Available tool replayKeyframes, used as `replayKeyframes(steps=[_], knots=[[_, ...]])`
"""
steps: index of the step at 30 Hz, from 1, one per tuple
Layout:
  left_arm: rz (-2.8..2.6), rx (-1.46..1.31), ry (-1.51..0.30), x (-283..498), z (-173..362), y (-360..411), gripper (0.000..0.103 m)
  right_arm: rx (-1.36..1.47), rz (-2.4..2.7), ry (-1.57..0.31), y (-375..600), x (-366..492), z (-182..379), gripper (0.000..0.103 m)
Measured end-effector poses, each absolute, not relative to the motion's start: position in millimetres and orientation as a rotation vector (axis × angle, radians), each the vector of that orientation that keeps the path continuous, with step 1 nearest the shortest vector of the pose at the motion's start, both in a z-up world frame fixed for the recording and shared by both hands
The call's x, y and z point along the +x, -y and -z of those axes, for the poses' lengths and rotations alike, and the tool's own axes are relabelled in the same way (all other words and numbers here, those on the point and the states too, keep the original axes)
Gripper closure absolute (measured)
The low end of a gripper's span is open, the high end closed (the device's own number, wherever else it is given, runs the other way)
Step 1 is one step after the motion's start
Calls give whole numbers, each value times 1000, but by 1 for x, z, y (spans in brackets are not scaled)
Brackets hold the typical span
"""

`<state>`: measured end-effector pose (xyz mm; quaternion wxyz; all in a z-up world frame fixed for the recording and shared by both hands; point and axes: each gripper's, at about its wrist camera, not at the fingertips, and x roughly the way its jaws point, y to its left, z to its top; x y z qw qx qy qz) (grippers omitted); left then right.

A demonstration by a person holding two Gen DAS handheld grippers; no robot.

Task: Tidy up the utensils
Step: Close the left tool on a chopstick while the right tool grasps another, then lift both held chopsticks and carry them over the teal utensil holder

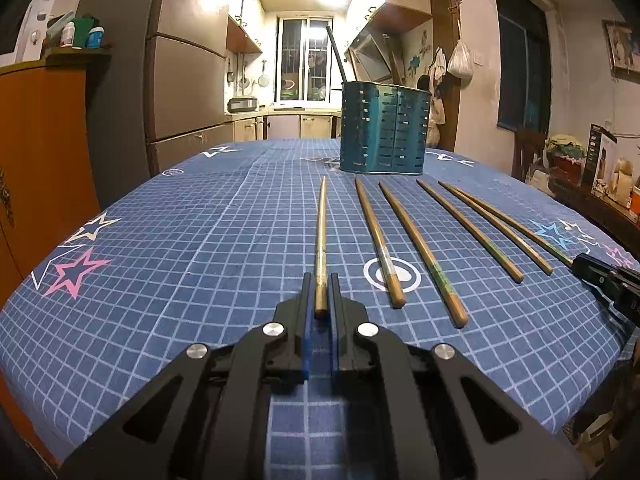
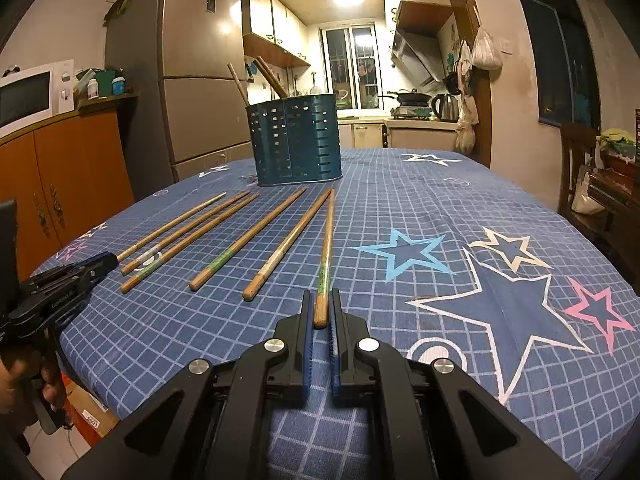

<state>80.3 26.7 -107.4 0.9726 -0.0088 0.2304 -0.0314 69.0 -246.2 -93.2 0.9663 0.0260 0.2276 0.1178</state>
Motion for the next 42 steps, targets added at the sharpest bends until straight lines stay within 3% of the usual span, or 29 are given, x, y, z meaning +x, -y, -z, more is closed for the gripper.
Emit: replayKeyframes(steps=[9,21,29,42], knots=[[69,-23,-420,65,82,-36,98,31,-230,-361,253,53,61,95],[113,43,-190,83,-40,-43,98,-39,-276,-141,279,80,-68,95],[160,57,-175,137,-107,-39,98,-22,-339,-184,293,141,-130,95],[201,47,-234,180,-146,-27,98,-4,-379,-194,290,183,-182,95]])
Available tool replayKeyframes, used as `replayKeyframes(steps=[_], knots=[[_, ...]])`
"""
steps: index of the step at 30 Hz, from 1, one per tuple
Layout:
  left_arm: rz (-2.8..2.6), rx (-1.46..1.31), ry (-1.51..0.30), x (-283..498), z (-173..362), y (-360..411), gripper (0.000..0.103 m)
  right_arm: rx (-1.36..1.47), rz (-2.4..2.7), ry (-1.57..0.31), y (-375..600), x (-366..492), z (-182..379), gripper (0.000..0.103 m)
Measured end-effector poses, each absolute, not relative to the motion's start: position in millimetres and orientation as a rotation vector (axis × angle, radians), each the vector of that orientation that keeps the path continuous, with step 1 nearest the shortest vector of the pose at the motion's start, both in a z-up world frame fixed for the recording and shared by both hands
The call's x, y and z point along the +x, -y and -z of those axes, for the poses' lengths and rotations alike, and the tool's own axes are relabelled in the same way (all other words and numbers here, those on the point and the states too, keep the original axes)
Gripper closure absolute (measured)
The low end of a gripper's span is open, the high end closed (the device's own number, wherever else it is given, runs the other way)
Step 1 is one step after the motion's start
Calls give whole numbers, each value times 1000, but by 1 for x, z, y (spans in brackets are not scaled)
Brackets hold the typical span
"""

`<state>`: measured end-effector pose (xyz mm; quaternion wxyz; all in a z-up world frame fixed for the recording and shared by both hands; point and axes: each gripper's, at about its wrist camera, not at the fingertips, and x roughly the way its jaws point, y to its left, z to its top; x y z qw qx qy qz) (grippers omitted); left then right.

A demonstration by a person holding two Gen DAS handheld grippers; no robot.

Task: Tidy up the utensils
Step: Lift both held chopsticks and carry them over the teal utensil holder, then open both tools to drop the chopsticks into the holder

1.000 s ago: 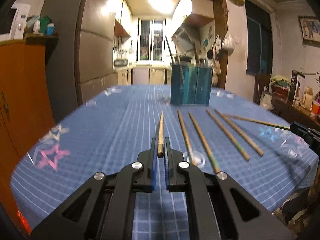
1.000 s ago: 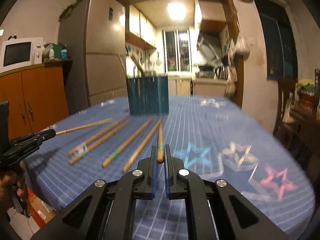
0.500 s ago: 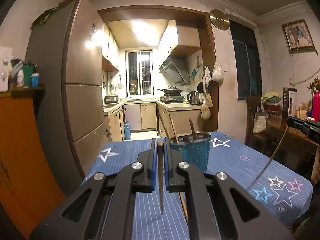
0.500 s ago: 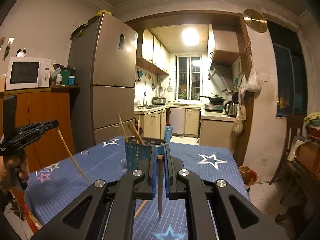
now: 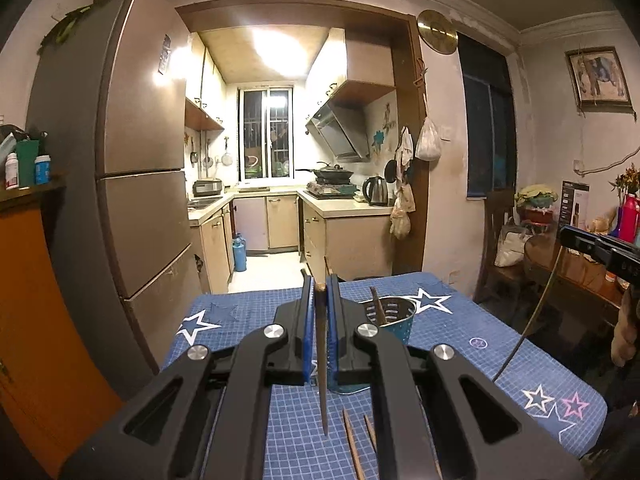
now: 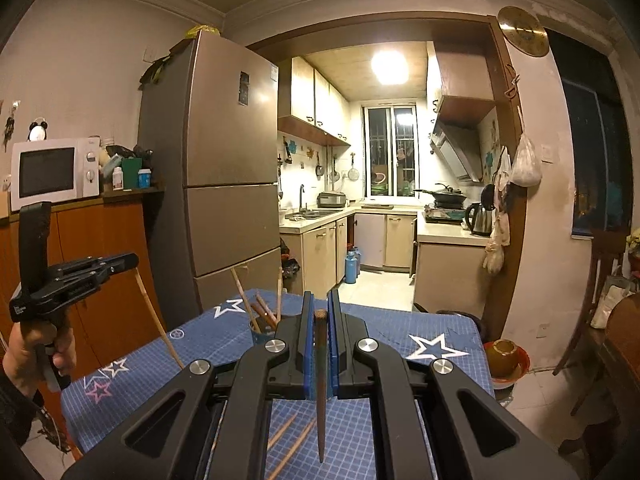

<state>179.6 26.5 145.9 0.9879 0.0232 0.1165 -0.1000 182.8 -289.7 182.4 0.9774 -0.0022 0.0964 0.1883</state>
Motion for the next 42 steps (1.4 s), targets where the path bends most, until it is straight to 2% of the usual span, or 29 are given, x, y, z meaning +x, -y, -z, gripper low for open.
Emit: replayKeyframes(steps=[22,29,42], knots=[[197,34,-137,259,-249,11,98,-6,-414,-121,257,286,-280,95],[200,35,-175,297,-234,21,98,-9,-427,-140,239,325,-274,95],[209,42,-269,332,-183,20,98,-8,-443,-244,222,369,-217,95]])
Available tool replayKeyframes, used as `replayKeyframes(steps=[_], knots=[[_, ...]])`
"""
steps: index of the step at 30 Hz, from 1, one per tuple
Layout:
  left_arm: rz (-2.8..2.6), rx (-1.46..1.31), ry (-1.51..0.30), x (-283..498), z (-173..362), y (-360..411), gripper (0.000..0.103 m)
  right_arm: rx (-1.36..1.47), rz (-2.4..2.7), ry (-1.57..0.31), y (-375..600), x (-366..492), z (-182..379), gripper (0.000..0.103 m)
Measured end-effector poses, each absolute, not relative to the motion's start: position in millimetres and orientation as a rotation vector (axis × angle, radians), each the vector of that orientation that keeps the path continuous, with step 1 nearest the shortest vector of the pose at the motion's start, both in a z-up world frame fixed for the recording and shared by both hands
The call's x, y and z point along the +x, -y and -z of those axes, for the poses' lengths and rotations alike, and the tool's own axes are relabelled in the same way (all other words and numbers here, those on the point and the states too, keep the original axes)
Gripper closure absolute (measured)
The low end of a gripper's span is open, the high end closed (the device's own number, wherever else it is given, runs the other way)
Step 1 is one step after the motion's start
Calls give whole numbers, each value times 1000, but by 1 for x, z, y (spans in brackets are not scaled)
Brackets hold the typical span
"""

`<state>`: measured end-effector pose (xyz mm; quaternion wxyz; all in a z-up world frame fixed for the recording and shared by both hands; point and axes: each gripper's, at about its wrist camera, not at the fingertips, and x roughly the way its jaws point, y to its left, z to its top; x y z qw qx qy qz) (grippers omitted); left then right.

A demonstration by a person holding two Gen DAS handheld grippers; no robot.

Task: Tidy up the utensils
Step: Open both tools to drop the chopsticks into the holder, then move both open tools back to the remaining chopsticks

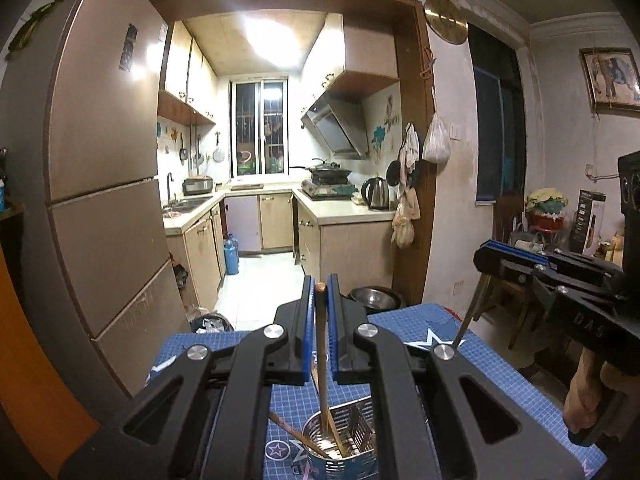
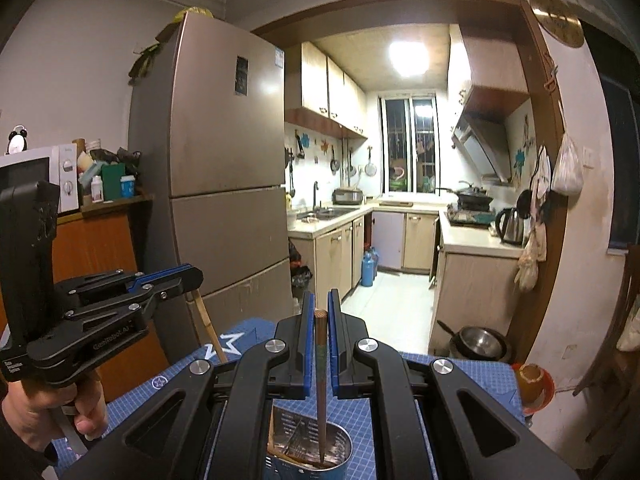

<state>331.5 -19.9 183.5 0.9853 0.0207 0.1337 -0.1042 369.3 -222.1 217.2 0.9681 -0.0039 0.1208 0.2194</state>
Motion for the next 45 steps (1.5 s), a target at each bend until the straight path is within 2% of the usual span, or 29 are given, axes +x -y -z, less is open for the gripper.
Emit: replayKeyframes(steps=[23,24,25,27,33,38,40,45], knots=[[189,54,-323,344,-159,28,97,3,-415,-316,220,391,-187,95],[186,53,-324,344,-158,28,87,3,-410,-316,221,392,-186,93],[184,49,-322,344,-157,28,66,5,-407,-315,223,392,-186,90],[176,39,-308,341,-157,26,50,6,-399,-306,225,388,-186,78],[180,38,-287,323,-166,24,51,3,-378,-263,235,358,-196,78],[185,78,-193,250,-179,10,50,-14,-372,-163,252,259,-199,78],[178,95,-156,216,-175,0,43,-33,-386,-137,257,205,-183,75],[165,124,-157,134,-127,-33,39,-64,-390,-172,253,114,-115,75]])
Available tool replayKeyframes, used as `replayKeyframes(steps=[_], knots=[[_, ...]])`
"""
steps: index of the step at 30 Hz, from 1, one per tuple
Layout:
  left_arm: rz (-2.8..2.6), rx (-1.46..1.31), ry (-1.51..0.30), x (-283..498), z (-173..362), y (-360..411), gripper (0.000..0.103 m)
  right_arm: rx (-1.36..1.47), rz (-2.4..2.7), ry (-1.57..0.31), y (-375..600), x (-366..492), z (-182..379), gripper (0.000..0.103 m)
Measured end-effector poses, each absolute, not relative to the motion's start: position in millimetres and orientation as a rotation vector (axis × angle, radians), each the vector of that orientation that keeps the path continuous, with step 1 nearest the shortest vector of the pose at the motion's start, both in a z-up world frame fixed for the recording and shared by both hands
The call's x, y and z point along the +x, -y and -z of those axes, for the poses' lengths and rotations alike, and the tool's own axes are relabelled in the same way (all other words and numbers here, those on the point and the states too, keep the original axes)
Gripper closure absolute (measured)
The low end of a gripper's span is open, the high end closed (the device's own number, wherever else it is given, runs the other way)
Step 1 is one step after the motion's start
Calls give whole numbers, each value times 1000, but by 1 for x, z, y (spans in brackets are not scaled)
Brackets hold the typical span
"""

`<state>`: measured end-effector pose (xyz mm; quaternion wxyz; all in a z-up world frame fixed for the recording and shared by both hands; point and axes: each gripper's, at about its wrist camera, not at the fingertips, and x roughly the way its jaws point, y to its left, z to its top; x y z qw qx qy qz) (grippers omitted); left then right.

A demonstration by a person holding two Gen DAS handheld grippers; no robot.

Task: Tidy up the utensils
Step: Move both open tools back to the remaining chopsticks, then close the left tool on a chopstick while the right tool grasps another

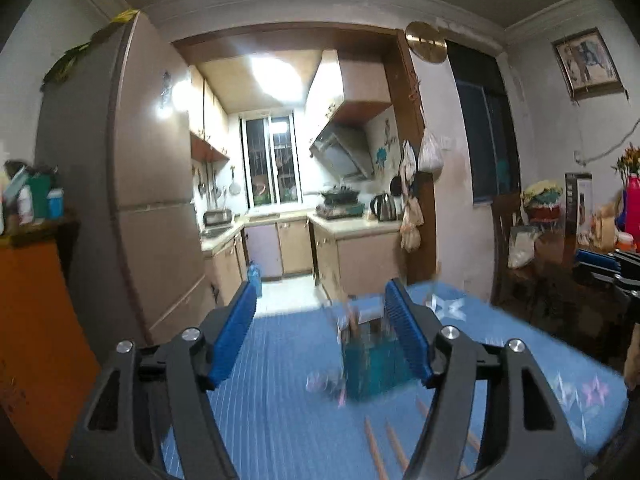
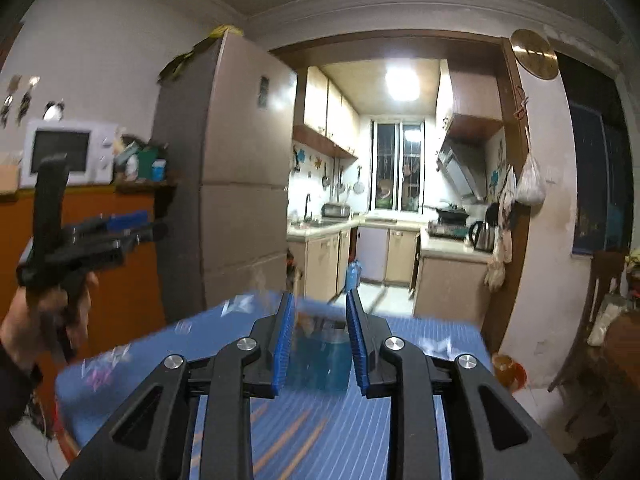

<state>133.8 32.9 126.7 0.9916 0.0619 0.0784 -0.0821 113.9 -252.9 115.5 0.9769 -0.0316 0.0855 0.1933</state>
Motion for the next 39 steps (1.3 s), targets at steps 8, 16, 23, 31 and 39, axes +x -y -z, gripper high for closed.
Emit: replayKeyframes(steps=[8,16,23,31,39], knots=[[198,135,-438,107,-6,-40,39,-12,-450,-402,217,72,-10,79],[241,91,-590,107,64,-37,50,-17,-441,-535,160,70,58,85],[242,98,-617,99,86,-41,51,-23,-357,-569,149,84,76,85],[279,77,-642,102,93,-42,51,-38,-298,-567,142,91,79,85],[323,96,-653,106,89,-29,59,-38,-279,-569,135,96,82,85]])
